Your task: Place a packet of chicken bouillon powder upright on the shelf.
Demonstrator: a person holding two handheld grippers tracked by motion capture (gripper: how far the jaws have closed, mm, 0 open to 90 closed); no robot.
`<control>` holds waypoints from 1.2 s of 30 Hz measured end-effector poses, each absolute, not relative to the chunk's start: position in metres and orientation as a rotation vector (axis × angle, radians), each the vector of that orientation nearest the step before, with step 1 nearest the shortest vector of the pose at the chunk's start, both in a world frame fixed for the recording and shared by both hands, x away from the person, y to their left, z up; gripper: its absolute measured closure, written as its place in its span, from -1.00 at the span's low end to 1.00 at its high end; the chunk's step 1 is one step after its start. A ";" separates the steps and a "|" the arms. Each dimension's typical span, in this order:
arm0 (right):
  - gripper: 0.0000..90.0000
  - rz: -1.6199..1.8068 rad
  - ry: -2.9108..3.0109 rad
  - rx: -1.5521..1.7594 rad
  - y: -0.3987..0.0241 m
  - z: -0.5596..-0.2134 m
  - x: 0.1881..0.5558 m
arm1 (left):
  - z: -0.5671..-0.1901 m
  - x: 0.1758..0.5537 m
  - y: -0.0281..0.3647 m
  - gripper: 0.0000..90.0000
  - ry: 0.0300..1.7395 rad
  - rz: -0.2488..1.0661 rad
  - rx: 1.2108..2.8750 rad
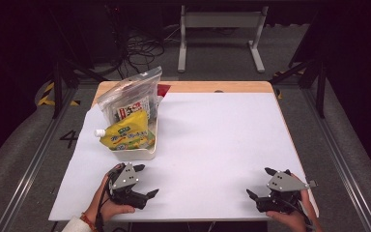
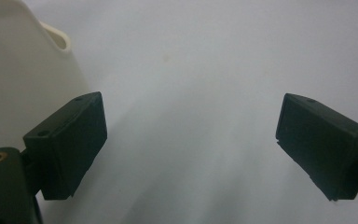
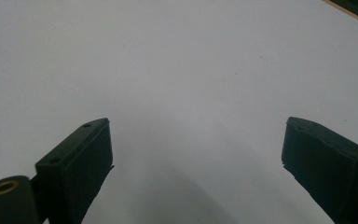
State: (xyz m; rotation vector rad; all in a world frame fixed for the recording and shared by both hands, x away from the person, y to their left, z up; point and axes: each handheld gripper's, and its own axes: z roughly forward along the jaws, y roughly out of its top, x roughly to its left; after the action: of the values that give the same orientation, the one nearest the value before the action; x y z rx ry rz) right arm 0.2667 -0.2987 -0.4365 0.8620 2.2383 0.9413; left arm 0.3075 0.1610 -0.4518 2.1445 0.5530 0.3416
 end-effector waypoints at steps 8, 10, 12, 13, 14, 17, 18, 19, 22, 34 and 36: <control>-0.80 0.992 2.195 0.898 -0.298 -0.434 0.268 | -0.453 0.306 0.163 -0.78 0.540 0.365 2.160; -0.80 0.999 2.192 0.896 -0.297 -0.434 0.266 | -0.452 0.306 0.164 -0.78 0.537 0.367 2.154; -0.79 1.004 2.194 0.893 -0.296 -0.434 0.266 | -0.451 0.307 0.164 -0.78 0.535 0.369 2.153; -0.79 1.006 2.197 0.889 -0.295 -0.434 0.266 | -0.451 0.307 0.164 -0.78 0.534 0.367 2.156; -0.79 1.008 2.201 0.887 -0.295 -0.434 0.266 | -0.452 0.307 0.164 -0.78 0.533 0.366 2.158; -0.79 1.011 2.207 0.885 -0.294 -0.435 0.267 | -0.452 0.307 0.164 -0.78 0.533 0.366 2.162; -0.79 1.010 2.210 0.888 -0.294 -0.436 0.267 | -0.452 0.307 0.164 -0.78 0.532 0.367 2.165; -0.79 1.009 2.214 0.887 -0.293 -0.436 0.267 | -0.452 0.307 0.164 -0.78 0.530 0.369 2.167; -0.78 1.005 2.219 0.884 -0.293 -0.437 0.268 | -0.452 0.307 0.164 -0.79 0.524 0.378 2.175; -0.78 0.992 2.203 0.899 -0.293 -0.439 0.269 | -0.453 0.309 0.166 -0.78 0.532 0.383 2.177; -0.78 0.987 2.206 0.900 -0.294 -0.439 0.270 | -0.453 0.309 0.165 -0.78 0.528 0.384 2.182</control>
State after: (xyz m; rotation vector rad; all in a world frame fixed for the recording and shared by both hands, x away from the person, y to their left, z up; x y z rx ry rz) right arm 0.2697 -0.2938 -0.4394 0.8997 2.2060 0.9868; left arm 0.3093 0.1653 -0.4531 2.1825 0.5278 0.3840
